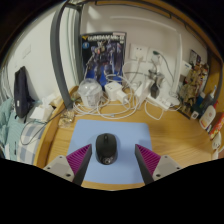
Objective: Arrange mouse
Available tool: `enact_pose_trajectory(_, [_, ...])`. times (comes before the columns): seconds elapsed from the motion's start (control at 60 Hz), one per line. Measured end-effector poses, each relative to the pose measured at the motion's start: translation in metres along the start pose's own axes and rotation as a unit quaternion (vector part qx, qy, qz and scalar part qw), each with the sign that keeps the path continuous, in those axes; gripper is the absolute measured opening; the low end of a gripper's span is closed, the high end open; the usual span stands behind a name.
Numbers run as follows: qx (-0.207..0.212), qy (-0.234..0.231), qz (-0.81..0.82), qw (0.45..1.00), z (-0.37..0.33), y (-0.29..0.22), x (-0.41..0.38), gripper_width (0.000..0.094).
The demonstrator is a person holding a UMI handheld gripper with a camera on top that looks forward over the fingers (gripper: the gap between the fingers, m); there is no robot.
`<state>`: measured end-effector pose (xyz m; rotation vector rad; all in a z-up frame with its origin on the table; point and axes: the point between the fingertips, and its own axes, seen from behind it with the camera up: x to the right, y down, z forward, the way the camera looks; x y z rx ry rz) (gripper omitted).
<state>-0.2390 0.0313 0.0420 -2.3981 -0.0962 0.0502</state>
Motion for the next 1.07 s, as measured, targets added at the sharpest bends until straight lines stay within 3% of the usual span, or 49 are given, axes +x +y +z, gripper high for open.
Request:
enact_pose_trajectory(0.317, [0.094, 0.002, 0.032, 0.995, -0.171, -0.091, 0.095, 0.0864])
enact_pose_trajectory(0.517, [0.149, 0.015, 0.049, 0.988, -0.271, -0.120, 0.179, 0.0852])
enact_pose_trajectory(0.8, [0.189, 0.025, 0.053, 0.980, -0.361, -0.099, 0.279, 0.0849])
enact_pose_trajectory(1.067, [0.187, 0.034, 0.047, 0.981, -0.389, -0.058, 0.334, 0.0851])
